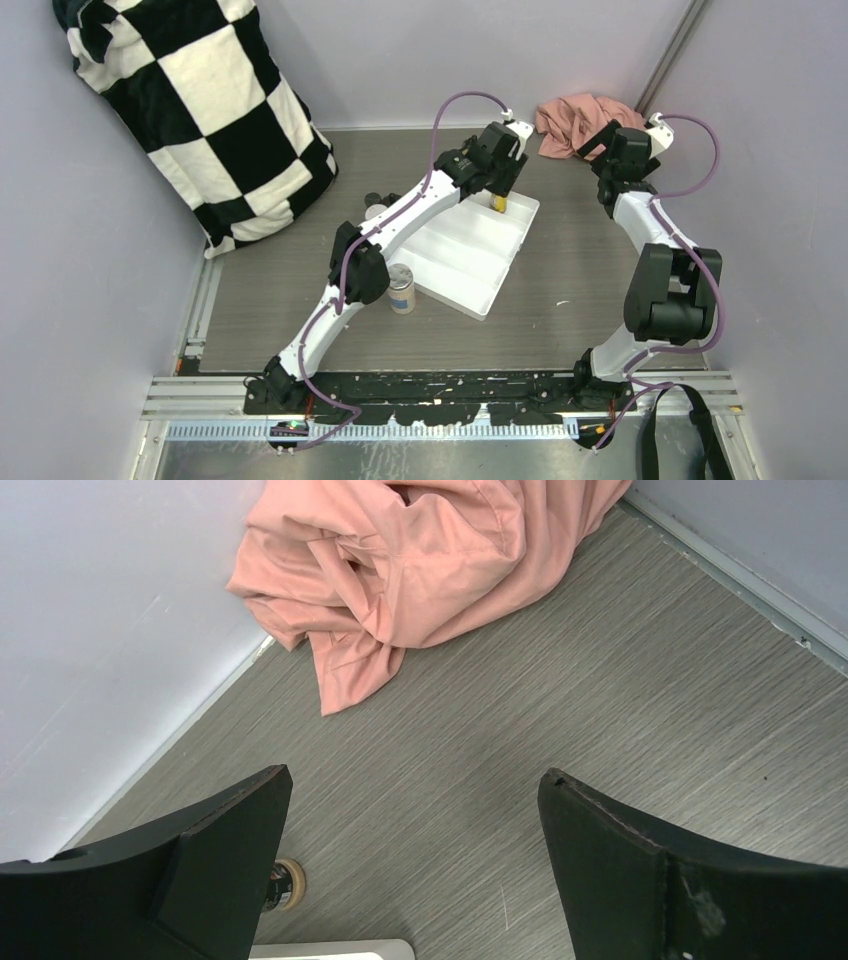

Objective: Organize the condiment bottles
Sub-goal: Place the bottle in the storage box.

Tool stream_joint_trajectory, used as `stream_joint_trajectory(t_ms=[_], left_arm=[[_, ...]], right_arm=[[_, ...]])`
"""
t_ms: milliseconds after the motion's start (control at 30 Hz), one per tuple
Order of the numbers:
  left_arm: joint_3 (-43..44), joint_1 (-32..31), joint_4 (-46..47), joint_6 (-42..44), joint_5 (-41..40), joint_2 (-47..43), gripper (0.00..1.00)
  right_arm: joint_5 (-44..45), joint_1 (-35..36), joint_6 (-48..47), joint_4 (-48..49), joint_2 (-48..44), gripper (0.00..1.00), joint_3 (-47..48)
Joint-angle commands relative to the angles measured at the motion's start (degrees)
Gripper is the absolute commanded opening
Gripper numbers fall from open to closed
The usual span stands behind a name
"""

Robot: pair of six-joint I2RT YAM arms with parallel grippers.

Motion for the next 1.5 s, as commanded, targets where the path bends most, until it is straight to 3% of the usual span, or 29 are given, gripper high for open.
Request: stream_joint_trajectory(t_ms=[0, 167, 967, 1267, 1467], left_arm=[[3.29, 0.24, 3.09, -0.28, 0.81, -0.65, 0.49], [3.29, 0.33, 3.48, -0.02, 0.83, -0.34, 0.56], [1.01, 0.33, 3.31, 0.58, -3.08, -5.63, 0.55], [-1.85, 1.52, 3.31, 2.17, -11.59, -13.24, 0.65], [-0.94, 6.74, 2.88, -1.52, -6.26, -13.31, 0.71]], right_arm=[[-0.17, -0.01, 0.58, 2.33, -0.13, 1.0, 1.05], [-0.22, -0.01, 0.41, 2.19, -0.08, 1.0, 1.21], [-1.38, -0.01, 0.05, 0.03, -1.39, 1.0, 2.71], [-5.21, 1.62, -0.7, -4.05, -1.8, 1.0, 7.89], [-5.17, 3.25, -1.74, -7.53, -1.66, 1.0, 10.75]])
